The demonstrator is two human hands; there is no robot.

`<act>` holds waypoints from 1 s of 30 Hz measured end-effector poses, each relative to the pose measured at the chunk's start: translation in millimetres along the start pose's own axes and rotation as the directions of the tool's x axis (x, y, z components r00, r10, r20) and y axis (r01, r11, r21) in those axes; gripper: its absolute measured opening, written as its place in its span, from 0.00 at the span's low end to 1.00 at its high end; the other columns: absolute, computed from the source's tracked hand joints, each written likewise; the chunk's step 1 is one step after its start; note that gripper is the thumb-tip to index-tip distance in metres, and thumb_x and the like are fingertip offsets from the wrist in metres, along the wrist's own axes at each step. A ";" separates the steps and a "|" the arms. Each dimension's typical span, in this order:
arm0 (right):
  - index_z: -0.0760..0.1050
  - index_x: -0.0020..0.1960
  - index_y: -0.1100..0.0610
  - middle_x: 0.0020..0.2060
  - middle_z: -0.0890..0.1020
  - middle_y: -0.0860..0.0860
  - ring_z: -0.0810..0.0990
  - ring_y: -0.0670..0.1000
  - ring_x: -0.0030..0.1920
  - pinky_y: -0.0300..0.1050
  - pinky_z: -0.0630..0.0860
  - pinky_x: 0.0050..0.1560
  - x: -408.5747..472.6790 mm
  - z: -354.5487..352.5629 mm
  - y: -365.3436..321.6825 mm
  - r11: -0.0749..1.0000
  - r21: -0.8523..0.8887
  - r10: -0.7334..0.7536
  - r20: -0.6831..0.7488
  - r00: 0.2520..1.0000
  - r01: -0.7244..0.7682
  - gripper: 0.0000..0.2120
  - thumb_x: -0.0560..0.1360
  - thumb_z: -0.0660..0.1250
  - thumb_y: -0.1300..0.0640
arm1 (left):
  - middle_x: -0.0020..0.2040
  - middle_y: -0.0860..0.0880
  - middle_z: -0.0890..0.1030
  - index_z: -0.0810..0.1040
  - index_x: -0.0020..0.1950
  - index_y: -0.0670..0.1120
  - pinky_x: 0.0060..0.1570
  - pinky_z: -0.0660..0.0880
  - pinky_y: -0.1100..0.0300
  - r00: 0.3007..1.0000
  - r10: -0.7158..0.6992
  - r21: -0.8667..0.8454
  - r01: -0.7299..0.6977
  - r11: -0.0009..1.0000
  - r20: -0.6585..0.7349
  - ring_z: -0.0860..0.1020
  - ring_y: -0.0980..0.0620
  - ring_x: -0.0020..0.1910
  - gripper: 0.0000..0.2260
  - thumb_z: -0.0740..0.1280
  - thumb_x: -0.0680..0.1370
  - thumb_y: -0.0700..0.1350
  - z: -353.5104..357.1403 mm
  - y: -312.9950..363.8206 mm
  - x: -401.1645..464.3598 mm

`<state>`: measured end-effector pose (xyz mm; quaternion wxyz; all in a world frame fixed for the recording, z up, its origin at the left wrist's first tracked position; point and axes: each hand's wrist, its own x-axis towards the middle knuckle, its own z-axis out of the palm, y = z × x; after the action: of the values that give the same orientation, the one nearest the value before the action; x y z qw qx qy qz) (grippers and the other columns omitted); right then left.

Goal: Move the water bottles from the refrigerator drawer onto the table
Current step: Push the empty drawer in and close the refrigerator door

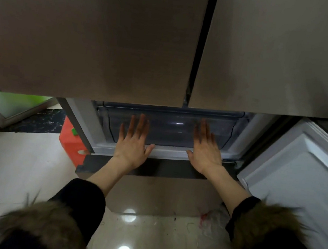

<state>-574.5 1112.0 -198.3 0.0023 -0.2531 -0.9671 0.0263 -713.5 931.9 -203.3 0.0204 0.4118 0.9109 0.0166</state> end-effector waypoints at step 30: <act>0.42 0.76 0.49 0.77 0.48 0.51 0.44 0.52 0.76 0.57 0.38 0.73 -249.7 -106.1 33.1 0.999 0.049 0.020 -0.199 0.980 -0.010 0.32 0.78 0.49 0.39 | 0.77 0.49 0.49 0.49 0.76 0.49 0.74 0.44 0.52 0.934 0.148 -0.222 -0.227 0.948 -0.325 0.44 0.52 0.76 0.27 0.55 0.80 0.54 -93.7 115.9 -208.9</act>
<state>-338.7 1023.9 -91.8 0.1049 -0.2617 -0.9591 0.0239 -493.5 850.3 -99.4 -0.0686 0.4839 0.8495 0.1989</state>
